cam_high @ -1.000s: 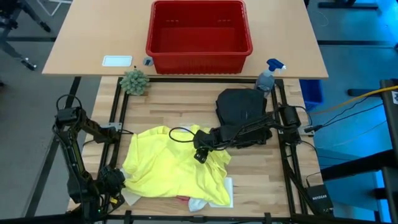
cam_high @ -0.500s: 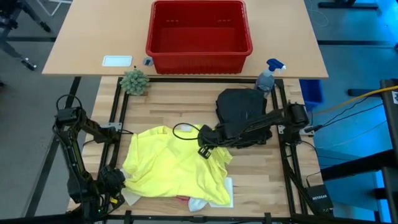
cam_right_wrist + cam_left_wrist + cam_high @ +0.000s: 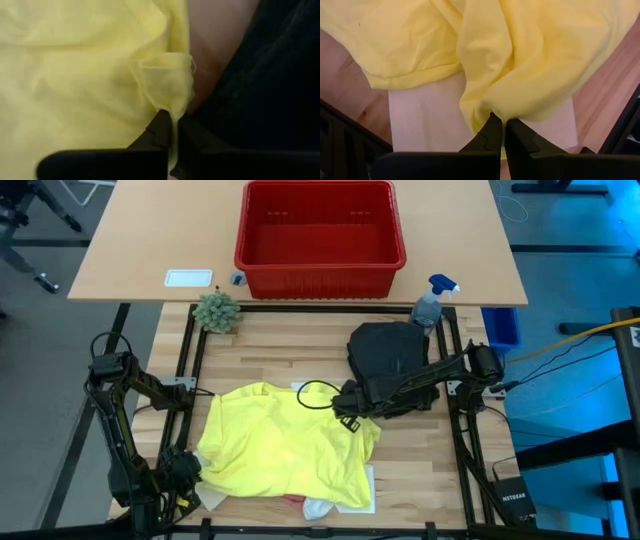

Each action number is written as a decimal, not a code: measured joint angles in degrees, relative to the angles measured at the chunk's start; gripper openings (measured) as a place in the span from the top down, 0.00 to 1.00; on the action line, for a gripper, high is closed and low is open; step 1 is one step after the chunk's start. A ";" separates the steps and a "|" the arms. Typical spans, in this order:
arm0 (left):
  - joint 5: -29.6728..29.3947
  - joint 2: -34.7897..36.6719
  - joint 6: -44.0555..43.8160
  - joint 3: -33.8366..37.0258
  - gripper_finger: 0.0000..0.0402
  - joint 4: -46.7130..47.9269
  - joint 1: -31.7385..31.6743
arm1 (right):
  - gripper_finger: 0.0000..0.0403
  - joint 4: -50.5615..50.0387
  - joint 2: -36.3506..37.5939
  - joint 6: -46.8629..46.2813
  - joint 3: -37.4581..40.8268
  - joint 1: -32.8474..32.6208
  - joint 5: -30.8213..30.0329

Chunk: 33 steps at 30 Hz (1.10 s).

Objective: Fold laundry
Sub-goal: Fold the yellow shirt

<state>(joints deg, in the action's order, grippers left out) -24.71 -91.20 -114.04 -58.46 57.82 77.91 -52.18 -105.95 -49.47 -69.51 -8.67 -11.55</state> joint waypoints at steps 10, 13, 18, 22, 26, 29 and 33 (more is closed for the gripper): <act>0.53 0.00 -0.70 0.00 1.00 -0.17 0.04 | 0.57 1.80 5.81 -0.91 0.28 -3.98 -6.05; 1.33 0.00 -1.32 0.00 0.99 -0.18 0.04 | 0.45 3.54 9.78 -2.67 0.28 -6.16 -9.43; 1.81 0.00 -1.68 0.00 0.92 -1.09 0.04 | 0.28 12.44 13.64 -2.76 0.26 -9.11 -12.40; 1.84 0.00 -1.82 -0.02 0.87 -2.01 0.04 | 0.22 23.29 13.54 2.37 0.26 -8.86 -9.52; 1.84 0.00 -1.27 -0.02 0.86 -2.17 0.04 | 0.22 35.09 11.91 8.32 0.15 -4.87 -4.47; 1.64 0.00 -1.42 -0.02 0.86 -1.94 -0.02 | 0.25 39.50 8.80 12.61 -1.64 0.38 0.33; 1.31 -0.07 -1.52 -0.02 0.86 -0.68 -0.08 | 0.30 40.02 2.60 19.55 -8.17 6.54 8.00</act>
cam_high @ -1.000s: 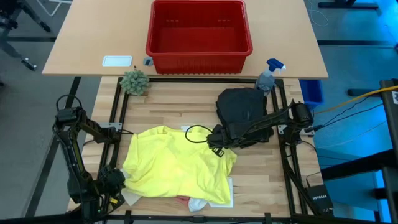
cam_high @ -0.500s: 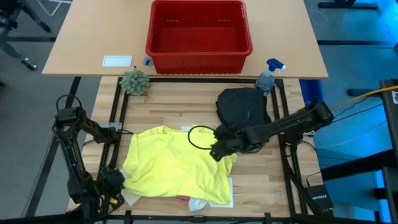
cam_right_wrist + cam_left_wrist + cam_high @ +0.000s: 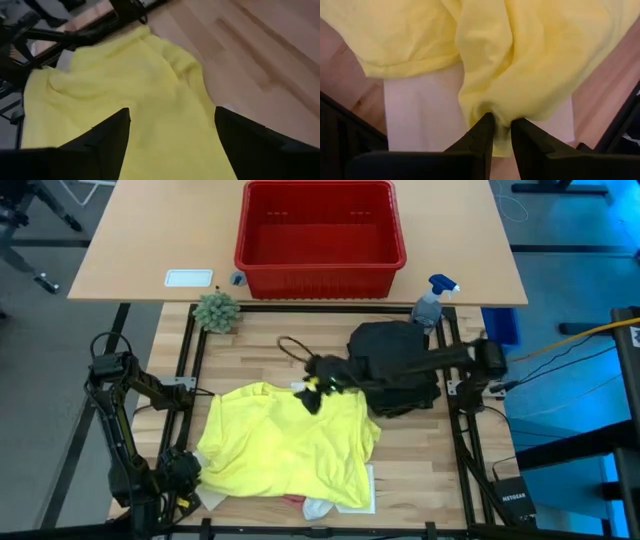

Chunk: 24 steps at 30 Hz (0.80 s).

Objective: Fold laundry
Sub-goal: Fold the yellow shirt

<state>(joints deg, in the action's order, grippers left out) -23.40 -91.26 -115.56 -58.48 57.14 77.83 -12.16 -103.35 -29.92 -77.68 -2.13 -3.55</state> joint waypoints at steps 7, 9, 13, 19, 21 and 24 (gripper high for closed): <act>-1.61 -0.02 0.00 0.00 0.86 0.50 -2.40 | 0.33 -4.98 -10.06 3.46 -12.61 6.71 11.72; -0.89 -0.02 -0.53 0.00 0.86 -0.02 -2.54 | 0.33 -5.94 -11.23 4.39 -14.25 7.37 15.96; -0.49 -0.02 -0.82 0.00 0.86 -1.80 -2.41 | 0.33 -4.93 -11.21 4.45 -15.90 5.26 19.63; -1.84 0.38 0.54 0.00 0.96 -2.45 -4.44 | 0.33 -4.36 -11.24 4.42 -16.55 -2.76 15.84; -1.87 0.87 1.51 0.00 0.98 -2.41 -5.34 | 0.33 -4.09 -11.10 4.40 -16.60 -5.43 14.49; -1.89 1.81 3.92 0.00 0.99 -2.65 -6.19 | 0.33 -3.71 -10.95 4.41 -16.60 -8.73 12.81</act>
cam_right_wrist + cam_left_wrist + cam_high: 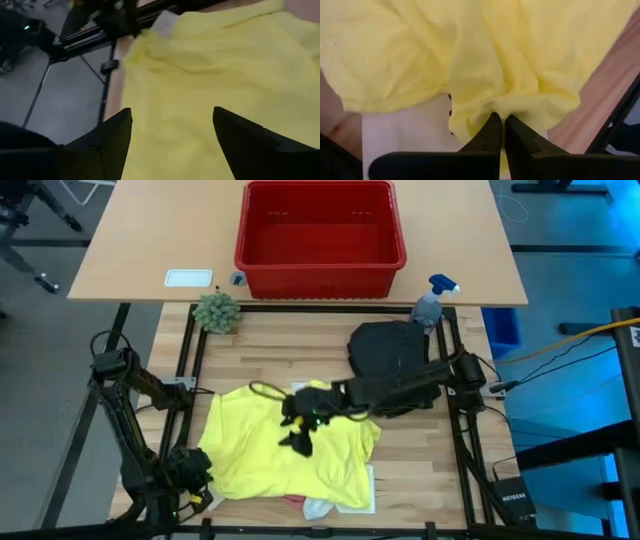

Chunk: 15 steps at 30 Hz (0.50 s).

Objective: Fold laundry
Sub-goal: Fold the yellow shirt

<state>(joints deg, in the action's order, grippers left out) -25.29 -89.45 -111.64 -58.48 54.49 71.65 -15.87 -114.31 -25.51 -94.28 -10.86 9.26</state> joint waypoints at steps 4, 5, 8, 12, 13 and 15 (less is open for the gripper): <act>-1.17 2.75 4.20 -1.19 1.00 1.62 -1.30 | 0.33 1.59 0.47 -1.37 0.00 -3.06 -1.31; -1.89 3.84 5.63 -1.91 1.00 2.56 -1.84 | 0.33 1.95 0.52 -2.10 0.00 -3.54 -1.62; -4.72 6.37 11.13 -4.42 1.00 6.21 -3.48 | 0.33 1.89 0.56 -4.47 0.00 -4.64 -2.76; -8.38 9.06 18.33 -7.90 1.00 10.01 -5.59 | 0.33 -2.14 0.68 -6.03 0.06 -4.64 -7.65; -9.08 9.34 19.94 -8.56 1.00 10.57 -6.06 | 0.34 -2.70 0.68 -6.07 0.52 -4.43 -8.71; -10.02 9.53 22.58 -9.75 1.00 11.75 -7.00 | 0.36 -2.78 0.68 -6.88 2.05 -3.34 -10.00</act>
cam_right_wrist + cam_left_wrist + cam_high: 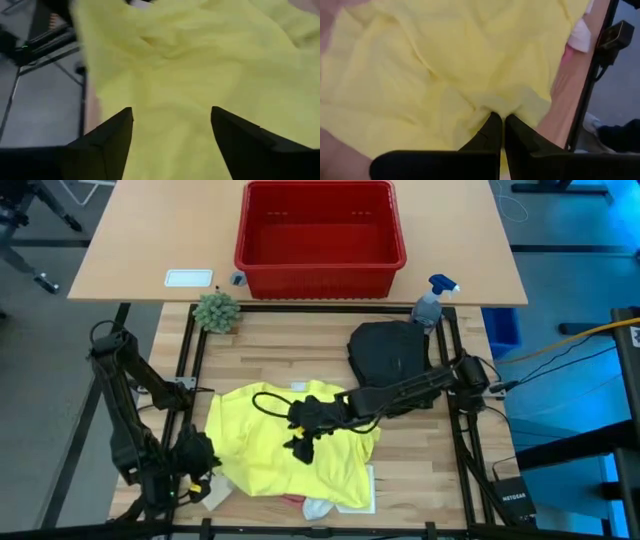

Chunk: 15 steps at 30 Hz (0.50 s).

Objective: Fold laundry
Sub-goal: Fold the yellow shirt

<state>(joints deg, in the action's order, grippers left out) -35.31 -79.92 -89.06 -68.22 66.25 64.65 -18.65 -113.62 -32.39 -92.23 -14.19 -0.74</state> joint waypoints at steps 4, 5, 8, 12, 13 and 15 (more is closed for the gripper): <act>-1.51 0.13 3.31 -1.54 1.00 1.21 -1.69 | 0.49 1.60 0.00 -2.37 4.15 4.38 1.41; -2.02 0.09 4.12 -1.66 1.00 1.17 -2.18 | 0.54 2.21 0.00 -2.55 5.12 5.47 1.98; -3.20 0.11 5.85 -1.99 1.00 0.91 -3.84 | 0.72 6.39 -0.08 -2.58 7.01 8.17 6.49; -3.92 0.11 8.44 -1.97 1.00 -0.23 -6.16 | 0.96 12.97 -2.06 -2.24 7.02 9.74 12.75; -3.97 0.11 9.07 -1.98 1.00 -0.68 -6.67 | 0.97 15.06 -2.95 -2.49 6.60 9.81 14.48; -4.14 0.09 10.81 -1.97 1.00 -2.12 -7.43 | 0.96 15.56 -4.65 -3.85 6.05 9.79 16.93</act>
<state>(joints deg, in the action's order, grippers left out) -39.45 -79.83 -78.25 -70.20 64.12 57.22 -3.09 -118.28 -36.23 -86.18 -4.40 16.19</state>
